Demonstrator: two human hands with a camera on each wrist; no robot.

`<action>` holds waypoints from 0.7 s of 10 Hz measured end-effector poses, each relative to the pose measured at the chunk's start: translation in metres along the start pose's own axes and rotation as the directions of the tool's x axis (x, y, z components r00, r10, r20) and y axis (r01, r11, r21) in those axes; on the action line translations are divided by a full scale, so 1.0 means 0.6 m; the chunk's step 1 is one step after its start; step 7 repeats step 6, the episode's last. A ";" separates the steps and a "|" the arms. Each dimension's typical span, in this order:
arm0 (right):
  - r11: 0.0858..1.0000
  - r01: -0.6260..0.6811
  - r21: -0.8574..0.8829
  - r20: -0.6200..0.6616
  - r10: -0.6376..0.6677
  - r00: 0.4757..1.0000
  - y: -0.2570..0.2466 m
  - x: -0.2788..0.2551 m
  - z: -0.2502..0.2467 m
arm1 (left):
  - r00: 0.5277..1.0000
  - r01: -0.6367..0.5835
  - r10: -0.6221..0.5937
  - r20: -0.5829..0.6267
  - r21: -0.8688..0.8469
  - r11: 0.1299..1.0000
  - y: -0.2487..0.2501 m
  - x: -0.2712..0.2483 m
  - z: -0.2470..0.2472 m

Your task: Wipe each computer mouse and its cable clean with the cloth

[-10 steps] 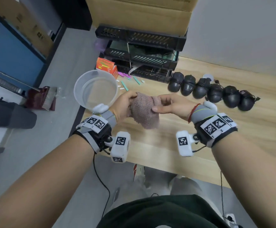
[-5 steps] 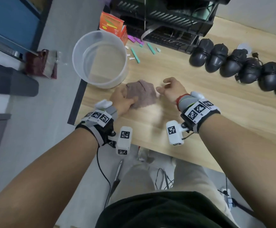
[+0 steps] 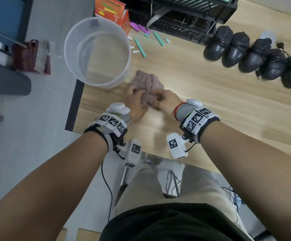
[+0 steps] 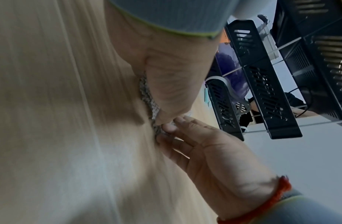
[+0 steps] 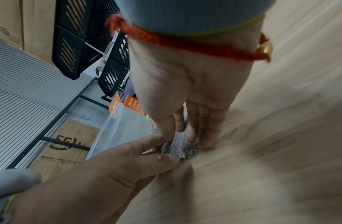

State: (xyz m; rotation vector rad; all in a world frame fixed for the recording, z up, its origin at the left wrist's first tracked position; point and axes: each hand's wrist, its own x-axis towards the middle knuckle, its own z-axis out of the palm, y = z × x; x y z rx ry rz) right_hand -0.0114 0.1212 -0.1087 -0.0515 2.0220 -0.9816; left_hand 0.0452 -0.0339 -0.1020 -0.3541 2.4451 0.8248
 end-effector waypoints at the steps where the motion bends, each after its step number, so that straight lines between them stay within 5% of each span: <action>1: 1.000 0.003 -0.017 -0.002 -0.003 1.000 -0.013 0.014 0.002 | 1.000 0.004 -0.004 0.000 -0.004 1.000 -0.005 0.005 -0.010; 3: 1.000 -0.008 -0.028 0.039 0.009 0.999 -0.032 0.018 0.003 | 0.999 0.045 -0.044 0.030 -0.026 0.999 -0.009 0.004 -0.023; 7: 0.988 -0.023 0.150 -0.156 0.047 0.987 -0.039 -0.074 -0.115 | 0.999 -0.033 0.032 -0.010 -0.183 0.983 0.109 -0.027 -0.081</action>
